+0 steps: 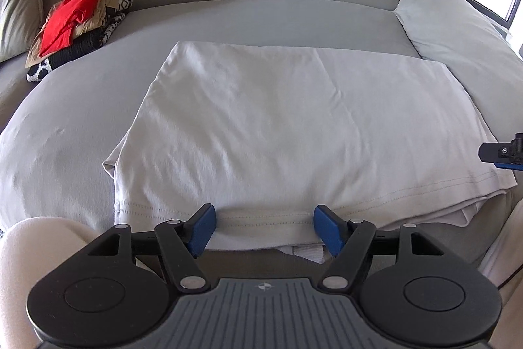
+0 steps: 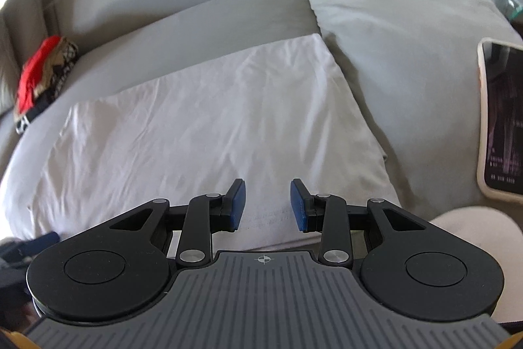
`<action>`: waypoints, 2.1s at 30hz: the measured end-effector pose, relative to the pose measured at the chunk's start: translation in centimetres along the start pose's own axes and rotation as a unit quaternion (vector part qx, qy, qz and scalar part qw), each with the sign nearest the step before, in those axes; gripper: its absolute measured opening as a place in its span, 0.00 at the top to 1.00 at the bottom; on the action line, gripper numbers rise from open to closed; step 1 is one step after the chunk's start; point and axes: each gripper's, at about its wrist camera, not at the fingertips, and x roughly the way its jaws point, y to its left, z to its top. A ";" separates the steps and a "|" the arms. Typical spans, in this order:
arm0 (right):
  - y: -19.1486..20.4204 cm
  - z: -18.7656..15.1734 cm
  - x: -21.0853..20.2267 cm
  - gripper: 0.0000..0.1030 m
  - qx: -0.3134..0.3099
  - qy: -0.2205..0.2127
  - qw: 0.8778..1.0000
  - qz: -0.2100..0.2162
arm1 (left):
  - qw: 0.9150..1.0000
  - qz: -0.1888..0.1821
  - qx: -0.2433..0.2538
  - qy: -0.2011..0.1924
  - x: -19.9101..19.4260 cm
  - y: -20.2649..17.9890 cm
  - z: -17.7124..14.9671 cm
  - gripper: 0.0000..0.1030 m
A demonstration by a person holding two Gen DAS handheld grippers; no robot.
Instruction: Fold clothes
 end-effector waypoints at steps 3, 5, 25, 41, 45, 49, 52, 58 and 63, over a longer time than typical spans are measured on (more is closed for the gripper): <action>0.0 -0.6 0.6 0.63 -0.014 0.016 1.000 -0.015 | 1.000 -0.001 -0.002 0.002 0.0 0.0 0.0 0.33; 0.0 -1.0 0.3 0.62 -0.019 0.025 0.999 -0.018 | 1.000 -0.002 -0.002 0.004 0.0 0.0 0.0 0.33; 4.5 -0.9 -1.0 0.62 -0.051 0.021 0.997 0.047 | 0.999 -0.016 0.030 -0.022 -0.7 -1.5 0.1 0.34; 3.8 1.3 -4.2 0.47 -0.013 -0.034 0.995 0.091 | 0.994 -0.079 -0.047 -0.059 -4.9 6.0 4.5 0.34; 4.9 2.7 -1.8 0.47 0.018 -0.008 0.993 0.117 | 0.975 -0.100 -0.177 -0.090 -3.9 12.0 7.4 0.41; 6.5 3.0 1.1 0.47 0.034 0.020 0.988 0.148 | 0.946 -0.122 -0.290 -0.076 0.2 17.7 9.9 0.42; 7.7 3.1 3.2 0.47 0.041 0.036 0.986 0.157 | 0.921 -0.172 -0.349 -0.022 5.5 20.6 11.0 0.42; 9.0 2.9 5.7 0.47 0.039 0.051 0.987 0.148 | 0.880 -0.235 -0.410 0.033 12.5 22.8 11.6 0.45; 8.9 2.9 6.6 0.47 0.041 0.058 0.987 0.143 | 0.864 -0.298 -0.404 0.032 13.6 22.6 11.7 0.47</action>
